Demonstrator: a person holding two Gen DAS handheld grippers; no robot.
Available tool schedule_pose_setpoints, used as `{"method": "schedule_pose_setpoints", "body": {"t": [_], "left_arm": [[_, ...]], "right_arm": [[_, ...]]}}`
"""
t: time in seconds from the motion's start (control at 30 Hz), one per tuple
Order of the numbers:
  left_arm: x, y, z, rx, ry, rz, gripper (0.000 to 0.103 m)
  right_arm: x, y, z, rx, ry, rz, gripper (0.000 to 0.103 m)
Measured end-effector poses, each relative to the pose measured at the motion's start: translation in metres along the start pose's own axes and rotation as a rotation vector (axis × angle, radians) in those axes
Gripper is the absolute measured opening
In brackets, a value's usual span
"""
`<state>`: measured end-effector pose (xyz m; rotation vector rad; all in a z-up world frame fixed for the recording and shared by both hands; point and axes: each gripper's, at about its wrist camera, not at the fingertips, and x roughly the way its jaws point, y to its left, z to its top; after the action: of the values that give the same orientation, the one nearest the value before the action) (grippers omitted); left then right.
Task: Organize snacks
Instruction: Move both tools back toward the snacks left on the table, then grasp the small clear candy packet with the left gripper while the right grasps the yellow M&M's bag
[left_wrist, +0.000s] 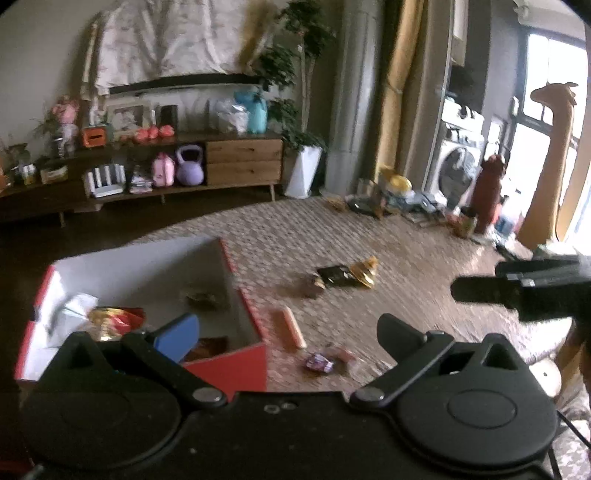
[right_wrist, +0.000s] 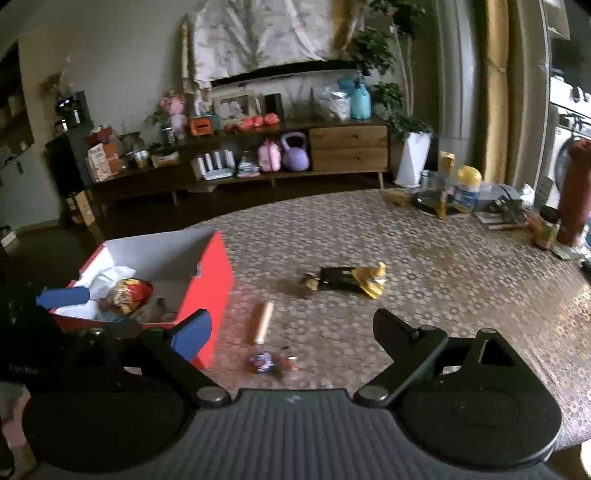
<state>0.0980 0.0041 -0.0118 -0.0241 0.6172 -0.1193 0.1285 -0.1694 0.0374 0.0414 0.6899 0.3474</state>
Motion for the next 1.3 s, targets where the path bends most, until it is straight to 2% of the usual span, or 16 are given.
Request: {"method": "schedule_pose_setpoints", "body": {"t": [0.4,0.6,0.87,1.0,1.07,1.2,1.3], "left_arm": [[0.051,-0.056,-0.021,0.107,0.029,-0.016,0.099],[0.077,-0.069,-0.027,0.122,0.047,-0.044,0.086],[0.121,-0.081,-0.044,0.167,0.137,-0.076,0.076],[0.139,-0.084,-0.047,0.165,0.152,-0.075,0.071],[0.148,-0.084,-0.049,0.165,0.165,-0.073,0.069],[0.161,-0.084,-0.052,0.162,0.186,-0.069,0.064],[0.167,-0.081,-0.054,0.155,0.193,-0.064,0.06]], "right_arm": [[0.046,-0.061,0.005,0.057,0.038,-0.066,0.095],[0.084,-0.087,0.013,0.065,0.069,-0.098,0.095],[0.14,-0.117,0.025,0.102,0.107,-0.136,0.095],[0.165,-0.125,0.029,0.126,0.116,-0.132,0.094],[0.178,-0.127,0.031,0.137,0.127,-0.122,0.081],[0.203,-0.13,0.035,0.156,0.141,-0.123,0.078],[0.221,-0.131,0.037,0.177,0.147,-0.125,0.071]]}}
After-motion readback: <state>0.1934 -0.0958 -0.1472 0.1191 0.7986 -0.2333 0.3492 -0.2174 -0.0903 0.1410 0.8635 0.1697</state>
